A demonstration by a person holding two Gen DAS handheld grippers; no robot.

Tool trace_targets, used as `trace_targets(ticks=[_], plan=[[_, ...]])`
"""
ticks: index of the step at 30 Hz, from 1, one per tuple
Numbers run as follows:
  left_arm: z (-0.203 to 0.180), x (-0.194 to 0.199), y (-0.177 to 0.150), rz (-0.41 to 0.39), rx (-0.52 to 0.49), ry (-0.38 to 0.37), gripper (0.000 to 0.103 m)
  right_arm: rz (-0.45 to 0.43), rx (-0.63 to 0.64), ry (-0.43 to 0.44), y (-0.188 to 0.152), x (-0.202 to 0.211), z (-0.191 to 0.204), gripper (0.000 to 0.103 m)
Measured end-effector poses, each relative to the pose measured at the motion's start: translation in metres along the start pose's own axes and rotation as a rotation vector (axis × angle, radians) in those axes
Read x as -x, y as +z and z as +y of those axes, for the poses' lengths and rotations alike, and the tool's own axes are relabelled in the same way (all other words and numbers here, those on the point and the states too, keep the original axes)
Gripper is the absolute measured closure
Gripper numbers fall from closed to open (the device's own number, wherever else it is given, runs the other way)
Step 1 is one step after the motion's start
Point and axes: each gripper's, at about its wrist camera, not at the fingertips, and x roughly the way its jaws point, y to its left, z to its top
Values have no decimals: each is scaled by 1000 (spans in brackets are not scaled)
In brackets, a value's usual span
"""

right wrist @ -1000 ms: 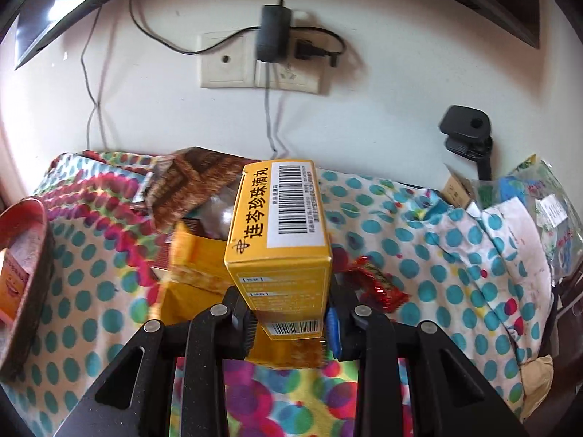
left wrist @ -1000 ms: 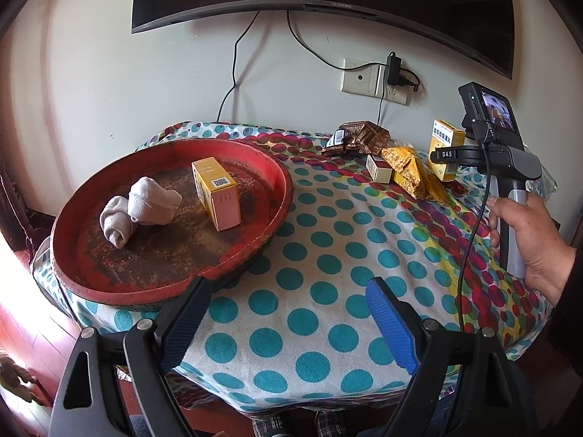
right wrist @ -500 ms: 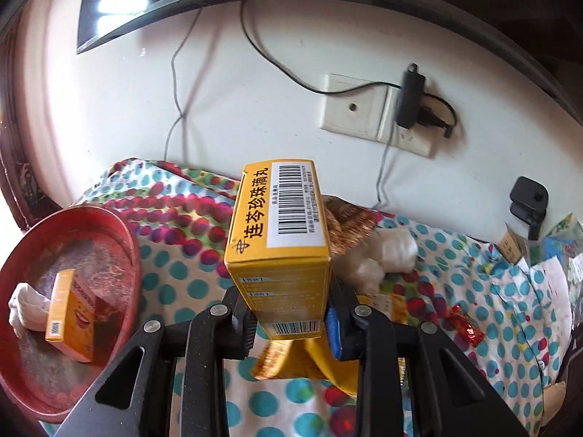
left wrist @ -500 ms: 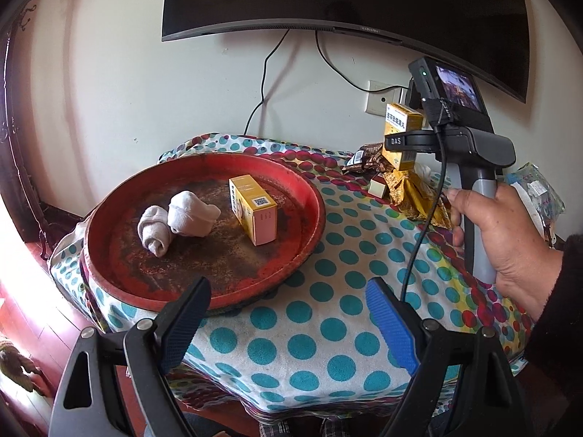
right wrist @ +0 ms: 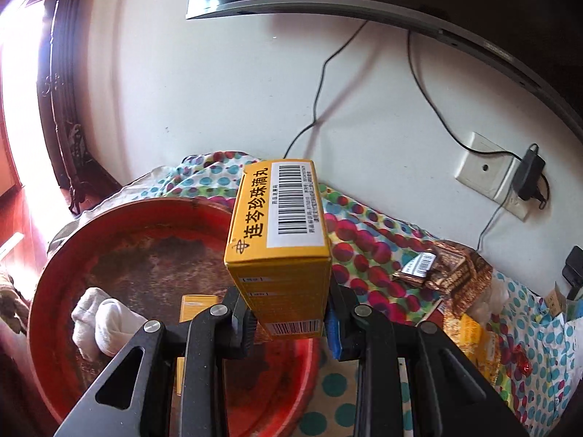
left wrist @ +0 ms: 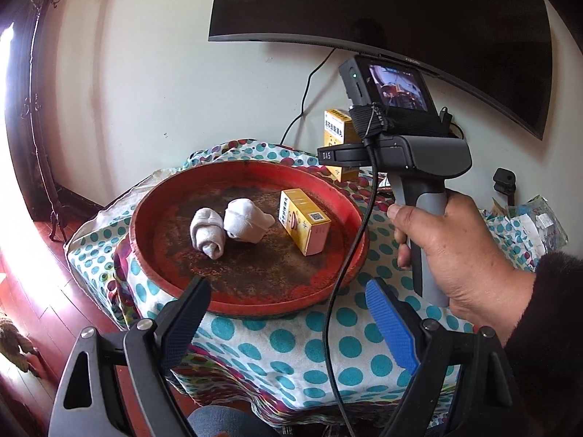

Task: Organize objects
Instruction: 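Carry the yellow box with the right gripper into the red tray and release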

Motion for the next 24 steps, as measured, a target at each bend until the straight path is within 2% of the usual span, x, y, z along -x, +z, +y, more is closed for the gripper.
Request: trace_targets(ticks=[6, 9, 11, 17, 24], plan=[[26, 5, -1, 18, 42, 35, 14, 15, 61, 67, 3, -6, 50, 75], [35, 4, -2, 46, 66, 22, 14, 23, 82, 101, 3, -10, 69, 75], [37, 7, -2, 37, 75, 20, 14, 33, 89, 110, 1, -13, 81, 75], [34, 7, -1, 41, 66, 21, 14, 72, 98, 136, -9, -25, 95, 75], [28, 8, 1, 31, 49, 28, 14, 80, 73, 159, -8, -24, 89, 72]])
